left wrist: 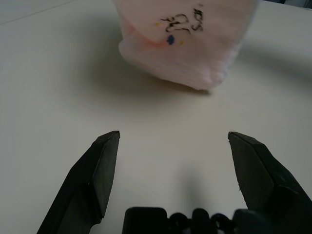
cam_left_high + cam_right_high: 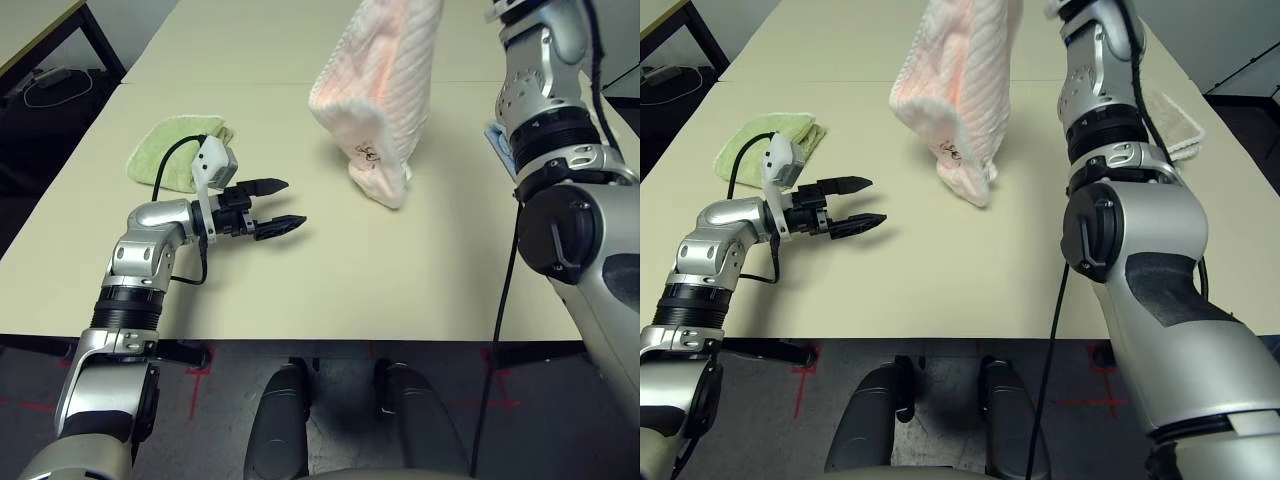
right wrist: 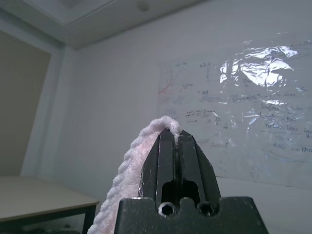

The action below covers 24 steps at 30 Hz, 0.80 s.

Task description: Fold the towel and set it aside.

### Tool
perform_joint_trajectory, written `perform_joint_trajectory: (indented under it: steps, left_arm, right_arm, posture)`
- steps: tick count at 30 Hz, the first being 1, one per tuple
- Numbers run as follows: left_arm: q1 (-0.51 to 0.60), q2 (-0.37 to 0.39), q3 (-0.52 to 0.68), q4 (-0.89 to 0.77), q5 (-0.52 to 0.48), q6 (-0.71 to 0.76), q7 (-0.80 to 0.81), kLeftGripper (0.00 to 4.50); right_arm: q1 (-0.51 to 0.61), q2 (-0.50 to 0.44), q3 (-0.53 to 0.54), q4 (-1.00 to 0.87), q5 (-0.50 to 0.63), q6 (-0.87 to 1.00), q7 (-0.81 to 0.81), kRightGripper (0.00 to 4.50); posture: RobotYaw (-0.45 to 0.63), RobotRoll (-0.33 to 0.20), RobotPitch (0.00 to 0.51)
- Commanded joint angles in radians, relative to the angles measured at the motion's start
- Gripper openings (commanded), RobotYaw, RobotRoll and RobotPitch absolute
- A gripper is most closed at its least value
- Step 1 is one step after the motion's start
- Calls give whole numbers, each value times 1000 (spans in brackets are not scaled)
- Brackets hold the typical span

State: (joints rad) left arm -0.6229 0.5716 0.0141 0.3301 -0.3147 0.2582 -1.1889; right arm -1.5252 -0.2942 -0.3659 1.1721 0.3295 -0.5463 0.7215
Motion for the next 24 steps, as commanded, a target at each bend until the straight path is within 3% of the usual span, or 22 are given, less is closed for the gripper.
perform_joint_trajectory:
  steps: [1, 11, 24]
  left_arm:
    - [-10, -3, -15, 10, 5, -3, -1, 4500]
    - [-74, -49, 2, 55, -12, 18, 52, 4500]
    - [-37, 0, -20, 47, -17, 210, 11, 4500]
  right_arm:
    - [27, 3, 9, -4, -3, 14, 21, 40]
    - [20, -7, 8, 0, -2, 28, 21, 40]
    - [34, -8, 13, -6, -3, 27, 30, 40]
  posture:
    - [19, 0, 196]
    - [15, 0, 193]
    - [19, 0, 180]
